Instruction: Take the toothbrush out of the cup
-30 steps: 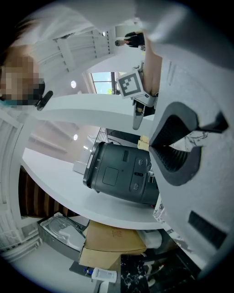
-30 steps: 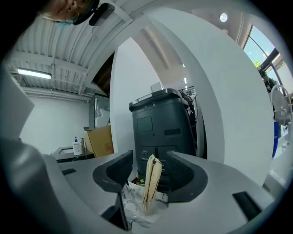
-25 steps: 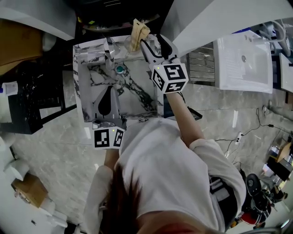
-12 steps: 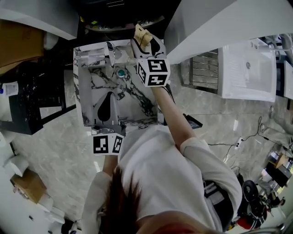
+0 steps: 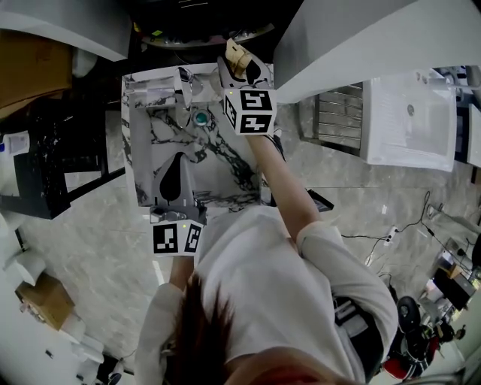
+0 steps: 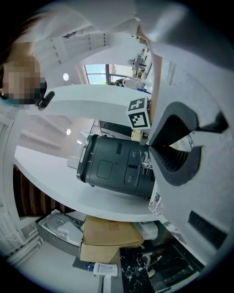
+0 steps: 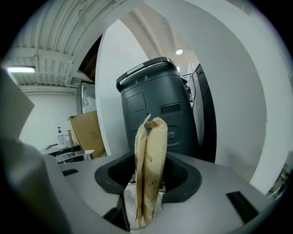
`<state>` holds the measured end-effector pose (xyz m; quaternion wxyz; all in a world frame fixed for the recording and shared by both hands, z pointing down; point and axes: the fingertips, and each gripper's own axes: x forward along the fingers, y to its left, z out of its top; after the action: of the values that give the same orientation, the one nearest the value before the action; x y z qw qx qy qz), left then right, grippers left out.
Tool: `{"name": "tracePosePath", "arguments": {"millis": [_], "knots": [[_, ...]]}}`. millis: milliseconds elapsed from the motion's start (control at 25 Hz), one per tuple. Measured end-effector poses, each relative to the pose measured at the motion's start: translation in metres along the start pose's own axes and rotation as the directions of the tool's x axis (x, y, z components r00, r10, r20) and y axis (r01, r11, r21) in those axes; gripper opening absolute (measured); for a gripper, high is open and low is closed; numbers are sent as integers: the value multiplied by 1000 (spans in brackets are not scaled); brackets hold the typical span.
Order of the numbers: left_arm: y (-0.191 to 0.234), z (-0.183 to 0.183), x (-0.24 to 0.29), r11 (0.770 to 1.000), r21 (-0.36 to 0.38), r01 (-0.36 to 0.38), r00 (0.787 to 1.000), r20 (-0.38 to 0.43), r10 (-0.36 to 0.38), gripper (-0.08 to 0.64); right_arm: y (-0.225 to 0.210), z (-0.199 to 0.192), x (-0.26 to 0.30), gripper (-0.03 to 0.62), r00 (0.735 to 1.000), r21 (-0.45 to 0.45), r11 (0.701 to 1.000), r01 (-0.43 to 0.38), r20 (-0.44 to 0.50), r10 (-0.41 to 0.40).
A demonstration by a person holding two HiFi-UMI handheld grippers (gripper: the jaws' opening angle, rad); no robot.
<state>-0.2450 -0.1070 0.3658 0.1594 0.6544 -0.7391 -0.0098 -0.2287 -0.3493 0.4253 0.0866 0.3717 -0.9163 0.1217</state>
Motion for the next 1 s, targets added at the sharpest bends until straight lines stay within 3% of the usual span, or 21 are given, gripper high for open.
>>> {"name": "tracePosePath", "arguments": {"millis": [120,440,1000], "knots": [[2,0,1,1000,0,-3,1000,-2,3,11,0,1,1,138,1000,-4,1000,-18,-3,18],[6,-1,-1,1000,-11,-13,1000,3,13,11,2,2,0,97,997,2,997,-77,15,77],[6,-2,-3,1000,-16,-22,1000,2,22,11,3,-3,-7,114,990,-17,990,-139,4,139]]}}
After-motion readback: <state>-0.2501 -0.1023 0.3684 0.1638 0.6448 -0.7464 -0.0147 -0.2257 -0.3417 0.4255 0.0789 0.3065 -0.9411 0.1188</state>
